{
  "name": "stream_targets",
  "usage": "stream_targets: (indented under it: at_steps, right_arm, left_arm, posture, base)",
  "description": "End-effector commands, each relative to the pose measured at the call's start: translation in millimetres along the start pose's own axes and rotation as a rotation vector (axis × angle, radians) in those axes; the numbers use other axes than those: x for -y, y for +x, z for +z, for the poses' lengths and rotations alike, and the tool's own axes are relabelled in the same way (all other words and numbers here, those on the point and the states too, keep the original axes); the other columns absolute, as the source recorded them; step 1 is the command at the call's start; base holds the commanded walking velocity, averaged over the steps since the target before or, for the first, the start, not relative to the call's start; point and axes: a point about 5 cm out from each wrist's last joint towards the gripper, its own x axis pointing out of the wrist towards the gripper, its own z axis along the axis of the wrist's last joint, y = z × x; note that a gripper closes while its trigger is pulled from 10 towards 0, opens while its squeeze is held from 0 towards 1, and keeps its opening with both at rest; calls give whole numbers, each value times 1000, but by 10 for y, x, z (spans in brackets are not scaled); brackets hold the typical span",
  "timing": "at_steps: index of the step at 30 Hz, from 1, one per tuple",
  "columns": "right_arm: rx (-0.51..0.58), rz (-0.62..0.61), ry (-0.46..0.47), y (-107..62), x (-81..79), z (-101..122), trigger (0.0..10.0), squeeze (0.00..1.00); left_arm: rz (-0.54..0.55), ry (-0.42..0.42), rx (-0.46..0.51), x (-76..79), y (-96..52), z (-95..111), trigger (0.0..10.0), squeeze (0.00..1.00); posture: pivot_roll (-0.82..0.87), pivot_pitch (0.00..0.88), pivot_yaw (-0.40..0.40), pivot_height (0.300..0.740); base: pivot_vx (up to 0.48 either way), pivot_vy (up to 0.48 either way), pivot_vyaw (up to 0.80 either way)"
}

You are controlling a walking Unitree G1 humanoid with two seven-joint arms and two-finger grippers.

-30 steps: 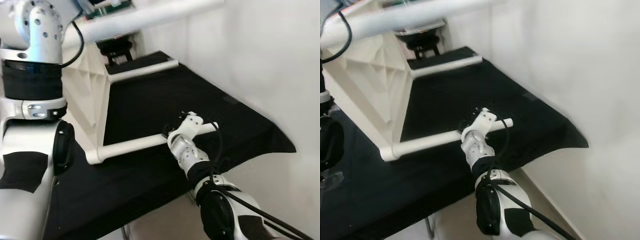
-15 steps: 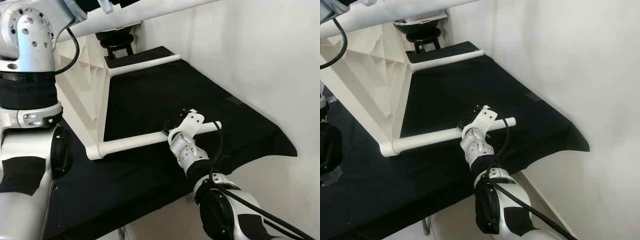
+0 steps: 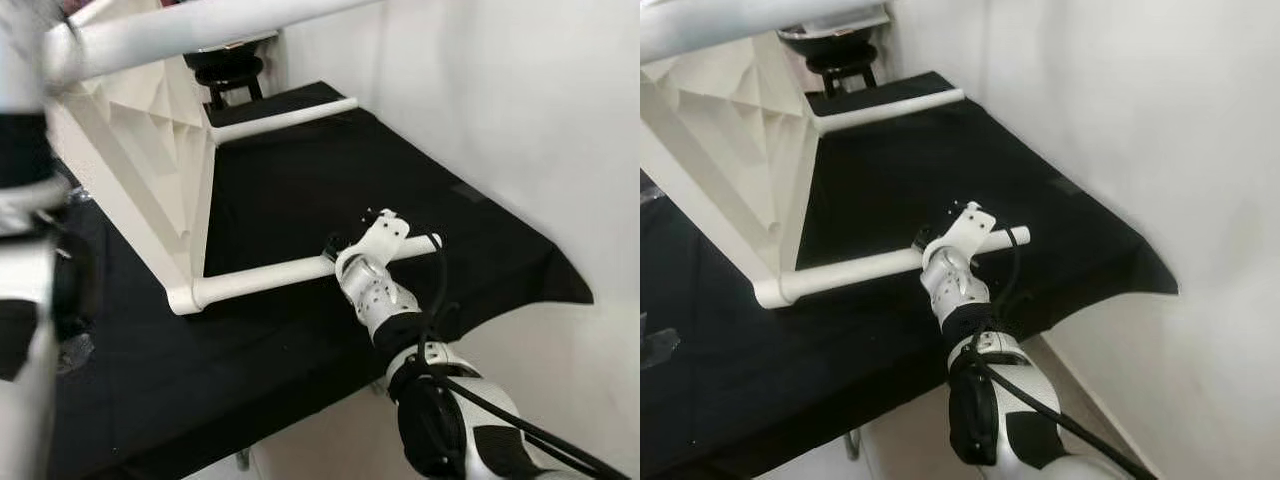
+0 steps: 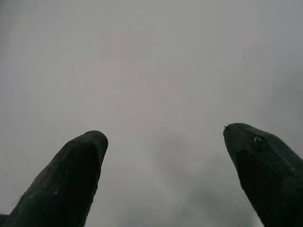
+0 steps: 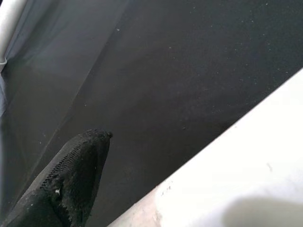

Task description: Building children table

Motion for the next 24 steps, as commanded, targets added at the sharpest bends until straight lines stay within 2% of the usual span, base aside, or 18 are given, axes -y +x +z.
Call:
stream_targets:
  at_steps: [1, 2, 4, 5, 6, 8, 9, 11, 12, 13, 14, 15, 16, 18, 20, 22, 23, 24]
  right_arm:
    - [-184, -71, 20, 1, 176, -482, 10000, 1000]
    - [-184, -73, 23, 4, 183, -473, 10000, 1000]
    - [-182, -73, 21, 6, 189, -467, 10000, 1000]
    - [-182, -73, 21, 6, 189, -467, 10000, 1000]
    - [-180, -74, 18, 8, 196, -461, 10000, 1000]
    - [-176, -74, 20, 12, 201, -446, 10000, 1000]
    - [-176, -74, 20, 12, 201, -446, 10000, 1000]
    - [-173, -75, 25, 13, 205, -436, 10000, 1000]
    - [-173, -75, 25, 13, 205, -436, 10000, 1000]
    - [-172, -76, 26, 15, 212, -433, 10000, 1000]
    - [-172, -76, 26, 15, 212, -433, 10000, 1000]
    - [-171, -77, 28, 15, 217, -431, 10000, 1000]
    - [-171, -77, 28, 15, 217, -431, 10000, 1000]
    - [-172, -77, 31, 17, 224, -426, 10000, 1000]
    - [-172, -77, 31, 17, 224, -426, 10000, 1000]
    - [-170, -77, 34, 19, 231, -413, 10000, 1000]
    - [-170, -77, 34, 19, 231, -413, 10000, 1000]
    - [-168, -79, 37, 23, 242, -404, 10000, 1000]
  left_arm:
    - [102, 74, -13, -117, -69, 44, 10000, 0]
    - [248, 160, -47, -252, -211, 78, 10000, 0]
    - [361, 220, -99, -357, -343, 54, 10000, 0]
    - [361, 220, -99, -357, -343, 54, 10000, 0]
    - [467, 279, -169, -471, -501, -16, 10000, 0]
    - [665, 335, -273, -702, -857, -101, 10000, 0]
    - [665, 335, -273, -702, -857, -101, 10000, 0]
    - [836, 378, -343, -900, -1232, -124, 10000, 0]
    - [836, 378, -343, -900, -1232, -124, 10000, 0]
    - [933, 389, -372, -993, -1479, -111, 10000, 0]
    - [933, 389, -372, -993, -1479, -111, 10000, 0]
    - [998, 397, -390, -1047, -1646, -93, 10000, 0]
    - [998, 397, -390, -1047, -1646, -93, 10000, 0]
    - [1111, 410, -404, -1111, -1952, -26, 10000, 0]
    - [1111, 410, -404, -1111, -1952, -26, 10000, 0]
    - [1177, 428, -412, -1116, -2152, 33, 10000, 0]
    - [1177, 428, -412, -1116, -2152, 33, 10000, 0]
    - [1222, 413, -418, -1112, -2267, 27, 10000, 0]
  posture:
    - [6, 123, 84, 740]
    - [5, 126, 81, 740]
    - [6, 126, 81, 740]
    - [6, 126, 81, 740]
    - [6, 126, 81, 740]
    - [4, 129, 84, 740]
    - [4, 129, 84, 740]
    - [3, 131, 87, 740]
    - [3, 131, 87, 740]
    - [2, 135, 84, 740]
    - [2, 135, 84, 740]
    - [2, 135, 84, 740]
    - [2, 135, 84, 740]
    - [2, 140, 79, 740]
    - [2, 140, 79, 740]
    - [1, 145, 77, 740]
    - [1, 145, 77, 740]
    - [5, 146, 74, 740]
  base:
    - [0, 0, 0]
    - [0, 0, 0]
    - [0, 0, 0]
    - [0, 0, 0]
    - [0, 0, 0]
    - [0, 0, 0]
    - [0, 0, 0]
    - [0, 0, 0]
    - [0, 0, 0]
    - [0, 0, 0]
    - [0, 0, 0]
    - [0, 0, 0]
    - [0, 0, 0]
    - [0, 0, 0]
    - [0, 0, 0]
    - [0, 0, 0]
    - [0, 0, 0]
    - [0, 0, 0]
